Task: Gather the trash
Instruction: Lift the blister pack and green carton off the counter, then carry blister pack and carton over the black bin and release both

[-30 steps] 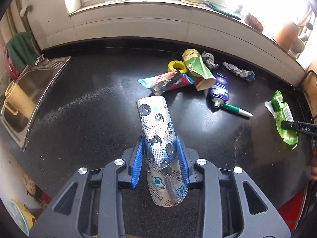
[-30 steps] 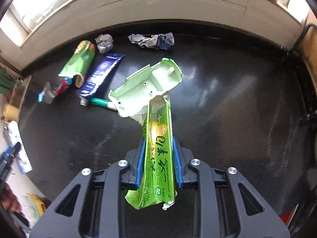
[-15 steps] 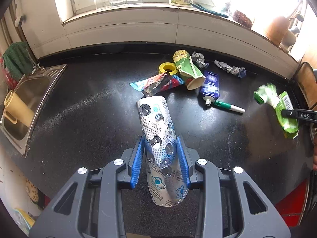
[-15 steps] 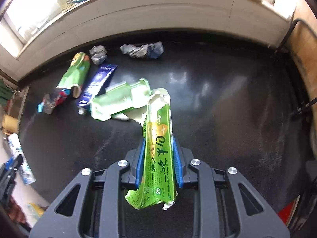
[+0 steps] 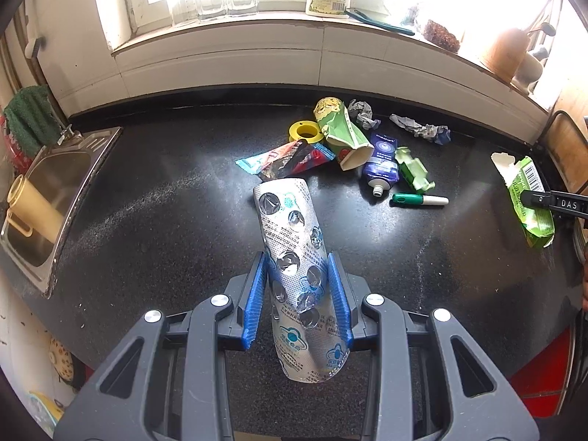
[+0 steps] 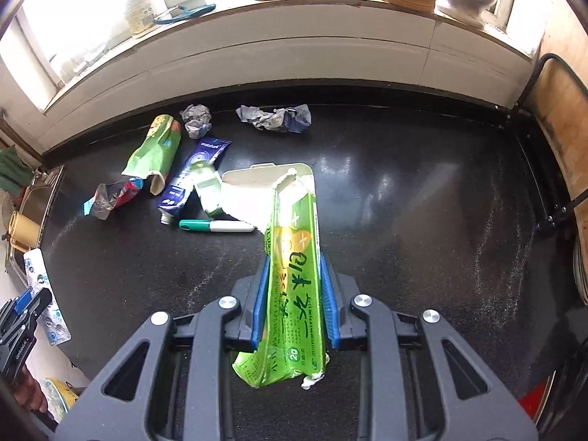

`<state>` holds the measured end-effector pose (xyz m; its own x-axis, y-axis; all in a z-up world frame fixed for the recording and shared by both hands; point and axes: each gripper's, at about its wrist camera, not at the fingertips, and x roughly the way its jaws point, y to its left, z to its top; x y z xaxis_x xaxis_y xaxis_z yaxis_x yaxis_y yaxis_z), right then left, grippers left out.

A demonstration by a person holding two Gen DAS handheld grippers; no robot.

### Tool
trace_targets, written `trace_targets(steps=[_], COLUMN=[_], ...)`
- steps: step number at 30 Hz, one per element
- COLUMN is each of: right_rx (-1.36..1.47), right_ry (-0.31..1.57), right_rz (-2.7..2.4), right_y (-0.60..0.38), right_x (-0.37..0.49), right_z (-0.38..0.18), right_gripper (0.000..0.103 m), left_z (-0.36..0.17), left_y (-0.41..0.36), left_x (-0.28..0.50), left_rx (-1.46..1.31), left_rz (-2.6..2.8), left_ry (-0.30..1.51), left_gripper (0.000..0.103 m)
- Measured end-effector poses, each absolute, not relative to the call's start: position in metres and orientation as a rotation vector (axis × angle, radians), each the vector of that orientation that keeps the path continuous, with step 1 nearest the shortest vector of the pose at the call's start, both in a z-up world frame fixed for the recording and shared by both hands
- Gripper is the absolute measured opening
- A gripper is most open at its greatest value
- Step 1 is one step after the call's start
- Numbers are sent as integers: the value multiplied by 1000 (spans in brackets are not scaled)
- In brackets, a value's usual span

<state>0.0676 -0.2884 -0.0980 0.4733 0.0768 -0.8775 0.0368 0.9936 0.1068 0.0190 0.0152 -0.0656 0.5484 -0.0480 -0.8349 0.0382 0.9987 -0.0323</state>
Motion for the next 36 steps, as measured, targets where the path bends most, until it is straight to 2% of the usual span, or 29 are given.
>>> trace_targets(steps=[10, 19, 26, 36], right_rx=[70, -96, -243, -320], right_ry=[1054, 1097, 1218, 1428], right_rz=[235, 659, 976, 1096], right_y=[-207, -26, 123, 251], right_x=[63, 21, -56, -131], right_z=[-80, -88, -129, -208], right_gripper=[26, 26, 26, 27], left_z=[-51, -60, -104, -190], left_y=[43, 141, 225, 305], left_x=[1, -76, -173, -271], left_rx=[-22, -113, -259, -450], left_rz=[13, 249, 448, 526], left_ry=[952, 966, 1043, 1090], left_gripper=[33, 34, 34, 35])
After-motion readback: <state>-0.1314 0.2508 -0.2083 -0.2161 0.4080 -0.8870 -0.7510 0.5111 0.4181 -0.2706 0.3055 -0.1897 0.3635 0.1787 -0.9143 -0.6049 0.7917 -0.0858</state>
